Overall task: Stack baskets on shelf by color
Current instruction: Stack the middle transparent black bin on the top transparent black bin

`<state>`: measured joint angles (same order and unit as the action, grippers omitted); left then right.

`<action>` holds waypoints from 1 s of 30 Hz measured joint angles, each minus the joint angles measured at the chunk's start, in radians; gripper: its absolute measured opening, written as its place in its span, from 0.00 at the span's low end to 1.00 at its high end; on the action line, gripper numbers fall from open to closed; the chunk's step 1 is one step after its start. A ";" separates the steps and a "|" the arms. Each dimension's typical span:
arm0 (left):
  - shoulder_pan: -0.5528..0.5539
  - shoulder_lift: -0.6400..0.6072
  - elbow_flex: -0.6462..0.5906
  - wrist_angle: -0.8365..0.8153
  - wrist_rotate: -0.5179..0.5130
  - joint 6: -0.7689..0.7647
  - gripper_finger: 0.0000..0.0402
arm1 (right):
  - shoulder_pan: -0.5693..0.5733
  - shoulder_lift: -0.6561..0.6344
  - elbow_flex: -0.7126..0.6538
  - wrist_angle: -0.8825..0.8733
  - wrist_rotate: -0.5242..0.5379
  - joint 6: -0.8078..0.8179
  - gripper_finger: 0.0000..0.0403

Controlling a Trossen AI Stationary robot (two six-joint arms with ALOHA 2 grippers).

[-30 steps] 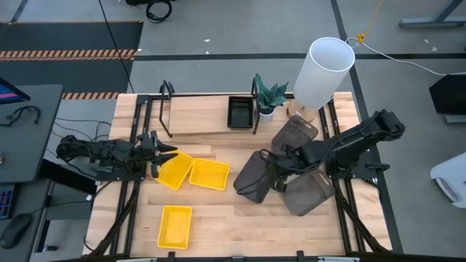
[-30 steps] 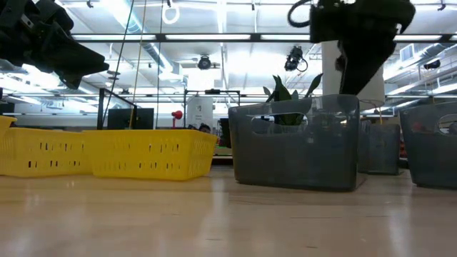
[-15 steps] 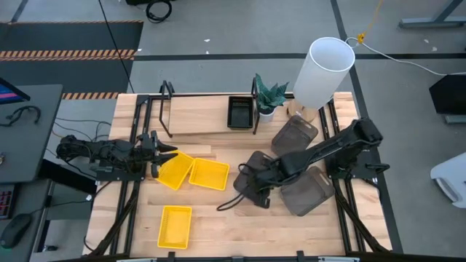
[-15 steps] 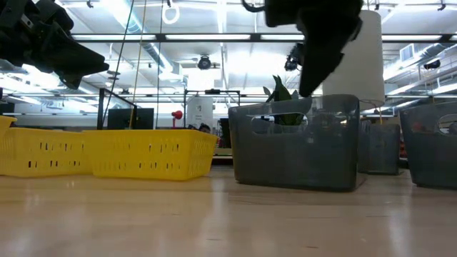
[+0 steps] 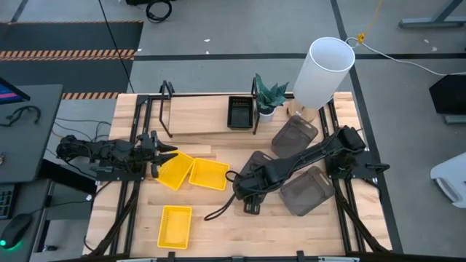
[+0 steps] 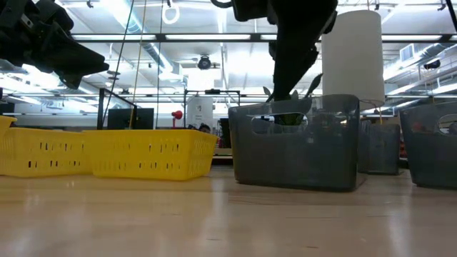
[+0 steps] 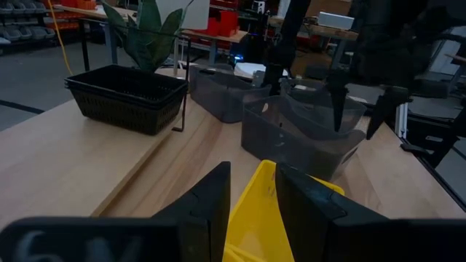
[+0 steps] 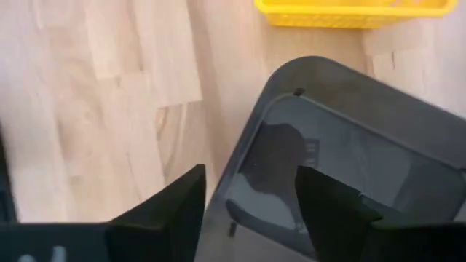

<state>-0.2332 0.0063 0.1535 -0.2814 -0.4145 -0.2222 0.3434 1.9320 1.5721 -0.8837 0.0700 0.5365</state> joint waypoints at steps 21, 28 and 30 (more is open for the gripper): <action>0.000 0.000 0.000 0.000 0.000 0.000 0.29 | 0.008 0.100 -0.001 0.023 0.042 0.126 0.51; 0.000 0.000 0.000 -0.001 0.000 0.000 0.29 | 0.007 0.098 -0.001 0.028 0.042 0.126 0.33; 0.000 0.000 0.000 0.000 0.000 0.000 0.29 | 0.007 0.098 -0.001 0.027 0.042 0.126 0.27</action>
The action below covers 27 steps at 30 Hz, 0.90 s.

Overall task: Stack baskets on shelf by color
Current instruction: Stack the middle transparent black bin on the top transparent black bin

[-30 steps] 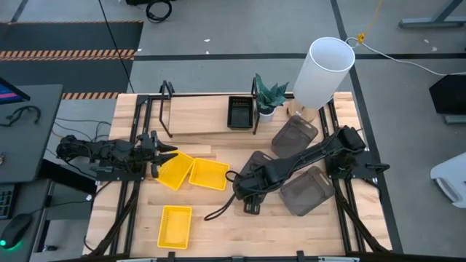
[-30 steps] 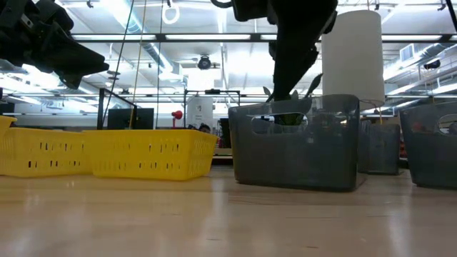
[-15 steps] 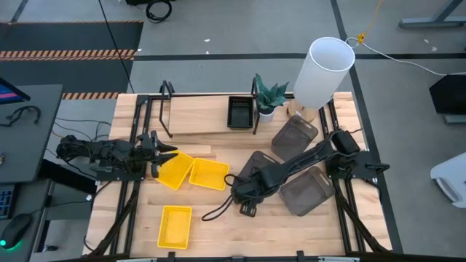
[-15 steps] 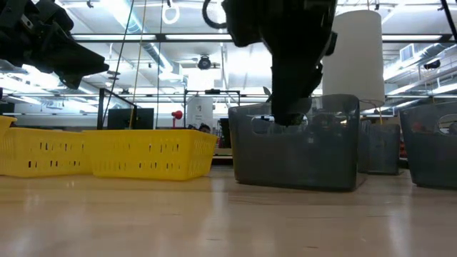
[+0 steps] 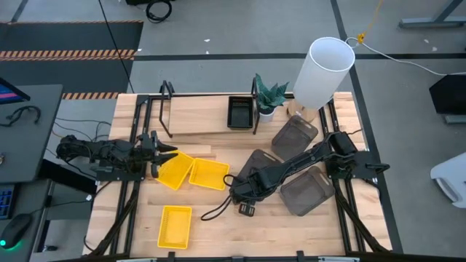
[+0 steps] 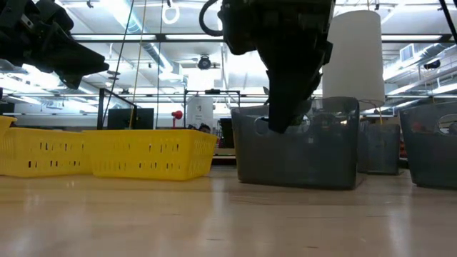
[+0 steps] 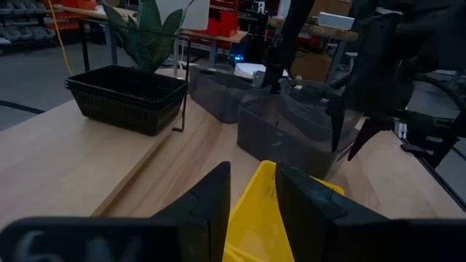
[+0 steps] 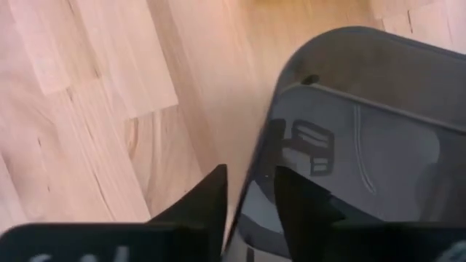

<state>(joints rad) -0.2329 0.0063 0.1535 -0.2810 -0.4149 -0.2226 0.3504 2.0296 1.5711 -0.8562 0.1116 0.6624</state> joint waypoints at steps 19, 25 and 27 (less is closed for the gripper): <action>0.000 0.000 0.000 -0.001 0.000 0.000 0.29 | 0.045 0.000 0.000 0.037 -0.065 -0.004 0.02; 0.000 0.000 0.000 -0.001 0.000 0.000 0.29 | 0.051 -0.001 0.000 0.040 -0.129 -0.025 0.02; 0.000 0.000 0.000 -0.001 0.000 0.000 0.29 | 0.051 -0.001 0.000 0.040 -0.137 -0.035 0.02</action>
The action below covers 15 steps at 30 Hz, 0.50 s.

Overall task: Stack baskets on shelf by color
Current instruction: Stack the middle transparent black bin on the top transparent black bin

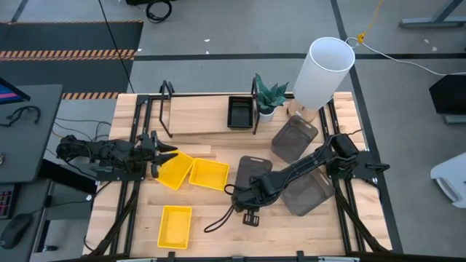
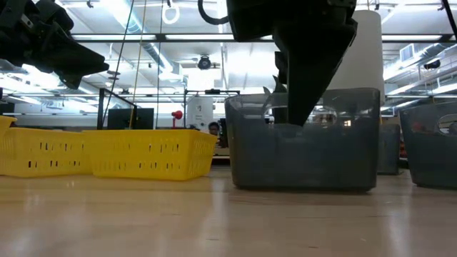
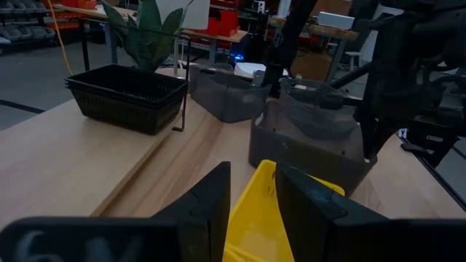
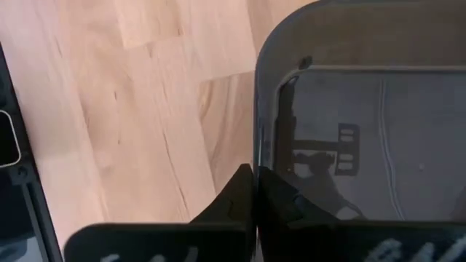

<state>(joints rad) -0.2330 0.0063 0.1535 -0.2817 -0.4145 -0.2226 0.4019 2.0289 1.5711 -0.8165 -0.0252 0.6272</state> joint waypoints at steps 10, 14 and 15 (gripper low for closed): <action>0.000 0.000 0.000 0.000 0.000 0.000 0.29 | 0.015 -0.019 0.030 -0.053 0.015 -0.026 0.01; 0.000 0.000 0.000 0.000 0.000 0.000 0.29 | 0.040 -0.021 0.138 -0.196 0.110 -0.026 0.01; 0.000 0.000 0.000 0.000 0.000 0.000 0.29 | 0.046 -0.022 0.162 -0.223 0.125 -0.026 0.01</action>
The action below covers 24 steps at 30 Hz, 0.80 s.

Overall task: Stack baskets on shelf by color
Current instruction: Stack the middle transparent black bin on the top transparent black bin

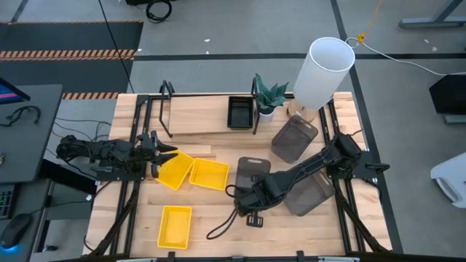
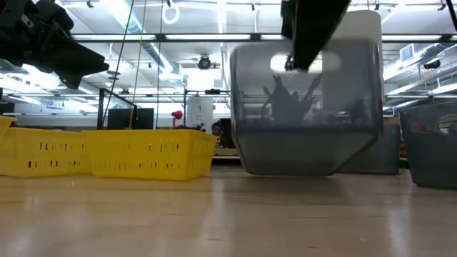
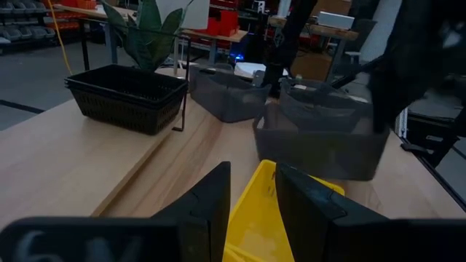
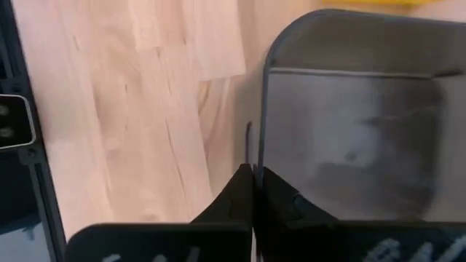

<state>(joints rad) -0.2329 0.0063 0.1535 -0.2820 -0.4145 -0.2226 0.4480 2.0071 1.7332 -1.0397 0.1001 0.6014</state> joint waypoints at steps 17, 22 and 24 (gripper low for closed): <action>0.000 0.000 0.000 0.000 0.000 0.000 0.29 | 0.019 -0.001 0.180 -0.401 0.220 0.105 0.01; 0.000 0.000 0.000 0.000 0.000 0.000 0.29 | 0.020 -0.010 0.180 -0.448 0.248 0.151 0.01; 0.000 0.000 0.000 0.000 0.000 0.000 0.29 | 0.019 -0.011 0.180 -0.474 0.250 0.170 0.01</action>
<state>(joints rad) -0.2332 0.0063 0.1535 -0.2821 -0.4145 -0.2225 0.4675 1.9962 1.9129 -1.5139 0.3505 0.7717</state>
